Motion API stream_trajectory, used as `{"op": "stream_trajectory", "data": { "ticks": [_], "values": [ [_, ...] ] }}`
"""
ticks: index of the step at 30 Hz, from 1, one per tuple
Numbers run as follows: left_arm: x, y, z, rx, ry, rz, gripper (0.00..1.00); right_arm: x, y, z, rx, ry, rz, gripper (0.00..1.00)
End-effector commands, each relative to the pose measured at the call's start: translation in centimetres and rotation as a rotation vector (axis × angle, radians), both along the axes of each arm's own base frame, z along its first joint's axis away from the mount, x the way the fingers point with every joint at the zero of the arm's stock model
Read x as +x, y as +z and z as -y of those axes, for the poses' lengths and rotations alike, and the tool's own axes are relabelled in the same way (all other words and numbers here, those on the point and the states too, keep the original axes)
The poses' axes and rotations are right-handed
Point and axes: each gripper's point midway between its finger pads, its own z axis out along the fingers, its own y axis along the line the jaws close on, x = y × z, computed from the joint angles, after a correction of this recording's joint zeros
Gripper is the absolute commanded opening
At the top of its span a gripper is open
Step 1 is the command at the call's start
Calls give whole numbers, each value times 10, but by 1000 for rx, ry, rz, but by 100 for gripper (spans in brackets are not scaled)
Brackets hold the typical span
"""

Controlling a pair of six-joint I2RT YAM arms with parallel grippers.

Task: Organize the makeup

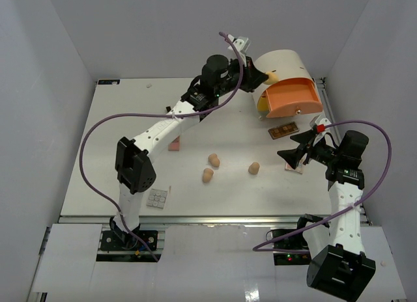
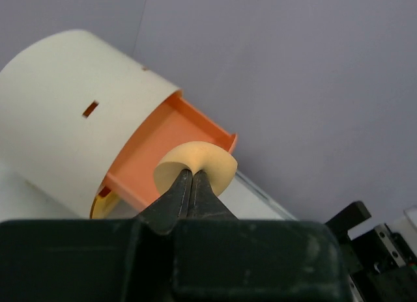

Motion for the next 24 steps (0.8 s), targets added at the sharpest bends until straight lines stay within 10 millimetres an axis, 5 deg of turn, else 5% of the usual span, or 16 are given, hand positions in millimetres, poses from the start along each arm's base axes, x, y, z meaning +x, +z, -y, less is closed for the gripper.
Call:
{"op": "stream_trajectory", "data": {
  "ticks": [1,11,24],
  "values": [
    [0,23,40,-106,-42,49,0,1,8,1,-14,1,49,88],
    [22,-6,78,-135,26,55,1,0,10,0,-12,6,54,88],
    [30,-26,83,-99,76,44,47,0,11,1,-10,5,54,88]
  ]
}}
